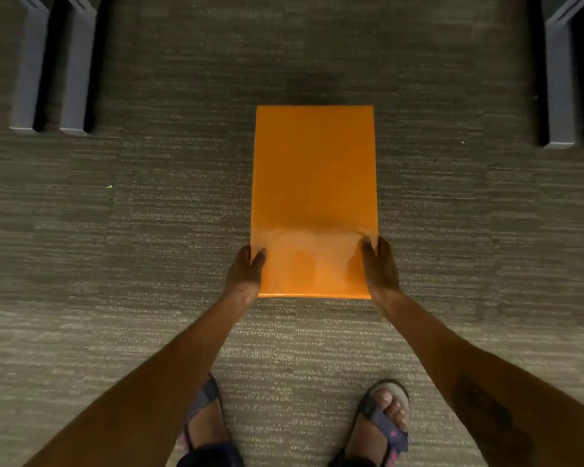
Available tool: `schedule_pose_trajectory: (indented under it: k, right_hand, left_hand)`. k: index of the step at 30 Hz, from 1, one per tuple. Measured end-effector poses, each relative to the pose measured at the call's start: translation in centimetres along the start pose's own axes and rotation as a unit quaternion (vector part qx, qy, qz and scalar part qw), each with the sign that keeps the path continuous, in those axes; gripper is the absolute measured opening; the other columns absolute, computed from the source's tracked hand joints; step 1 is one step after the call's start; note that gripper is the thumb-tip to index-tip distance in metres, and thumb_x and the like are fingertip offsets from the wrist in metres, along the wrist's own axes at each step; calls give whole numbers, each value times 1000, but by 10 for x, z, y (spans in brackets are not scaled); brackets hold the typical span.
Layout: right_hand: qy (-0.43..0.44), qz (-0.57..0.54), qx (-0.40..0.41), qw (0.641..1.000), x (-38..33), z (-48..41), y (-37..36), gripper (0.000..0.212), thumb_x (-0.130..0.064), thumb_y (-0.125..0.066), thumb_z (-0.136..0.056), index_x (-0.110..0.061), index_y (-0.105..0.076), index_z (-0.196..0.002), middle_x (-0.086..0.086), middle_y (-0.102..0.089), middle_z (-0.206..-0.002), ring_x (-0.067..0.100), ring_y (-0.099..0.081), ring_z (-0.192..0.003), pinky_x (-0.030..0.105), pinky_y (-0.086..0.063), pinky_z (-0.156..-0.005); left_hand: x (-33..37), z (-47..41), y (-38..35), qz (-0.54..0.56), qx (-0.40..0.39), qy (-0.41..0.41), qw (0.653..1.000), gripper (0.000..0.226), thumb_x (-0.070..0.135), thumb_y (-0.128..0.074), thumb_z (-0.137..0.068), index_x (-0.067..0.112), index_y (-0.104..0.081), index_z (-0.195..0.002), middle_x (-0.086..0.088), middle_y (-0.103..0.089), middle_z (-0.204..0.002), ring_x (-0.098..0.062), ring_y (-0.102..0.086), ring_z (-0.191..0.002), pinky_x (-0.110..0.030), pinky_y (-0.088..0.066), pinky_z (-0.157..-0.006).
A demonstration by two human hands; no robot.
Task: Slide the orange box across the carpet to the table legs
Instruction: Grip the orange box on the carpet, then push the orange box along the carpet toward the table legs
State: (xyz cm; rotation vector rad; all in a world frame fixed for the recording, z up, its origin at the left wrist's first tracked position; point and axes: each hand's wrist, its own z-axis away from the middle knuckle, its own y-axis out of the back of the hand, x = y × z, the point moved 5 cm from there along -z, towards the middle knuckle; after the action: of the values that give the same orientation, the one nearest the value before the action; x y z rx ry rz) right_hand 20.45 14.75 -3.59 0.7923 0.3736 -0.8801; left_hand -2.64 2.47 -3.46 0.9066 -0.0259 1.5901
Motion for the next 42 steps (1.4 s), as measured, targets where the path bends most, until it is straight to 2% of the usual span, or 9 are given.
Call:
schedule_pose_trajectory:
  k: [5,11,14,19,22,26,32,37,42]
  right_hand:
    - [-18,-100,-12,995,12,-6,-2,46,-47,-48,-99,-16,-53,-133,10,-59,-128,28,-55,-109,40,-45,-86]
    - [12,-115,17,993,0,-2,-10,42,-45,-50,-99,-15,-60,-126,10,-64,-122,32,-58,-110,49,-49,-95]
    - [41,-118,15,992,-22,0,-16,42,-45,-49,-99,-16,-62,-126,10,-67,-119,32,-62,-107,51,-51,-92]
    - [77,-108,23,991,-67,0,-30,38,-39,-49,-101,-13,-64,-125,15,-68,-118,36,-63,-104,45,-50,-84]
    - [97,-110,24,989,-93,1,-43,40,-39,-49,-101,-14,-62,-129,13,-67,-121,32,-63,-107,50,-51,-89]
    - [112,-97,49,988,-122,-7,-68,39,-42,-48,-101,-16,-65,-123,10,-69,-118,30,-64,-103,41,-51,-84]
    - [133,-100,84,983,-157,-36,-114,39,-43,-48,-100,-15,-67,-119,9,-70,-113,25,-63,-94,32,-46,-76]
    - [123,-79,105,984,-184,-63,-149,44,-51,-45,-98,-17,-68,-117,9,-70,-113,30,-64,-99,43,-53,-85]
    - [132,-89,124,980,-210,-83,-178,41,-48,-46,-99,-16,-69,-111,9,-71,-108,24,-61,-88,33,-45,-76]
  left_hand:
    - [-3,-2,-8,102,-9,23,994,44,36,-47,-103,14,-50,-142,-10,-61,-135,-21,-55,-102,-34,-43,-85]
    - [2,-2,9,113,29,-8,993,39,31,-43,-105,16,-51,-140,-2,-59,-123,-16,-52,-99,-24,-39,-68]
    - [14,-7,27,102,35,-25,994,39,31,-42,-106,13,-53,-138,-5,-60,-125,-22,-56,-108,-29,-44,-78]
    - [30,-11,65,134,52,-34,989,40,33,-42,-105,11,-54,-138,-16,-63,-132,-36,-60,-119,-54,-49,-102]
    - [37,-19,87,135,84,-65,985,33,31,-42,-105,14,-57,-129,-9,-68,-115,-29,-64,-102,-43,-54,-87]
    - [38,-51,108,147,125,-56,980,34,24,-43,-105,1,-58,-126,-32,-65,-108,-33,-62,-77,-43,-54,-71]
    - [47,-106,147,91,148,-67,983,42,36,-41,-104,12,-57,-135,-16,-66,-125,-36,-64,-108,-47,-53,-94]
    - [56,-150,173,104,123,-92,983,44,42,-39,-104,16,-55,-135,-6,-62,-122,-28,-59,-110,-36,-44,-83]
    - [61,-190,197,86,125,-85,985,46,46,-38,-103,19,-55,-137,-8,-63,-128,-30,-59,-113,-43,-50,-90]
